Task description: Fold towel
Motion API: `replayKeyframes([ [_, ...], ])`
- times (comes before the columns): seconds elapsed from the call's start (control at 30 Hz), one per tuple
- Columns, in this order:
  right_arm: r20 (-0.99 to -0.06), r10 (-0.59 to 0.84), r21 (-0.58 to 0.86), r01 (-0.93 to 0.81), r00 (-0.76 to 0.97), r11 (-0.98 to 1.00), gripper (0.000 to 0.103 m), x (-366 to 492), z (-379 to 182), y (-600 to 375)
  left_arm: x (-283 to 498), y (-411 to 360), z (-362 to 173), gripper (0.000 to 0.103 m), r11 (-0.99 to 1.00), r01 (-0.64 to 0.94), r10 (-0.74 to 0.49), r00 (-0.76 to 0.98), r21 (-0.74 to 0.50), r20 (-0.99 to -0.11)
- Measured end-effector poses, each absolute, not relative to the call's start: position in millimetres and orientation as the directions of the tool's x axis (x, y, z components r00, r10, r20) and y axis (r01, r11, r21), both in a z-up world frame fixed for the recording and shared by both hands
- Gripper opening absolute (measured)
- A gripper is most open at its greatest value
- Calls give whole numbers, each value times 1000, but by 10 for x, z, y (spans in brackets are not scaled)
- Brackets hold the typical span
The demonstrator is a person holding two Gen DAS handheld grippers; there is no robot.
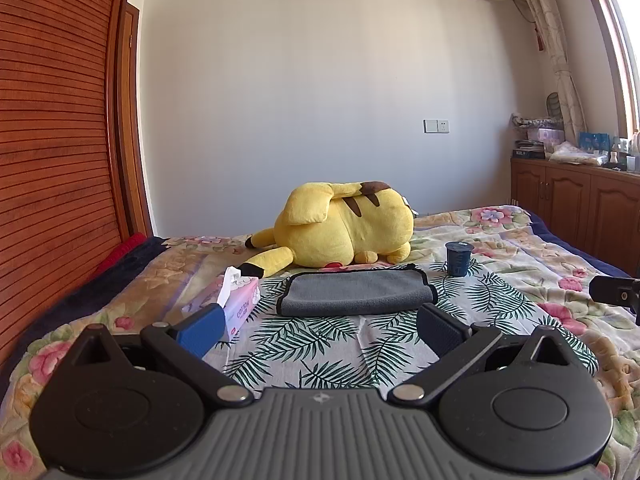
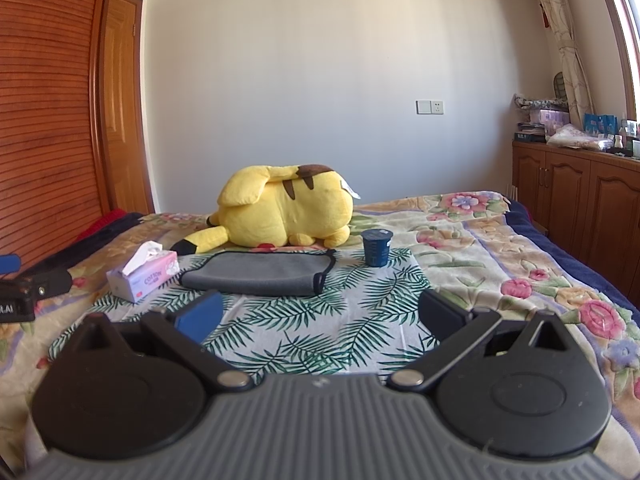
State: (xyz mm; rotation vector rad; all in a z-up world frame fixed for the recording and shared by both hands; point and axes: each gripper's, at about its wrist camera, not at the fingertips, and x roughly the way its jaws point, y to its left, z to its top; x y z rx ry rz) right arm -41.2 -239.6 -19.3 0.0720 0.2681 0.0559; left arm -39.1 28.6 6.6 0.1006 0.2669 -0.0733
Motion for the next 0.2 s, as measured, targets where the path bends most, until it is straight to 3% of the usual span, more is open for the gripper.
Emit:
replayKeyframes([
  [0.2, -263, 65, 79, -46, 963, 996, 103, -412, -193, -2398, -390, 297, 53, 84, 992, 85, -58, 962, 91, -267],
])
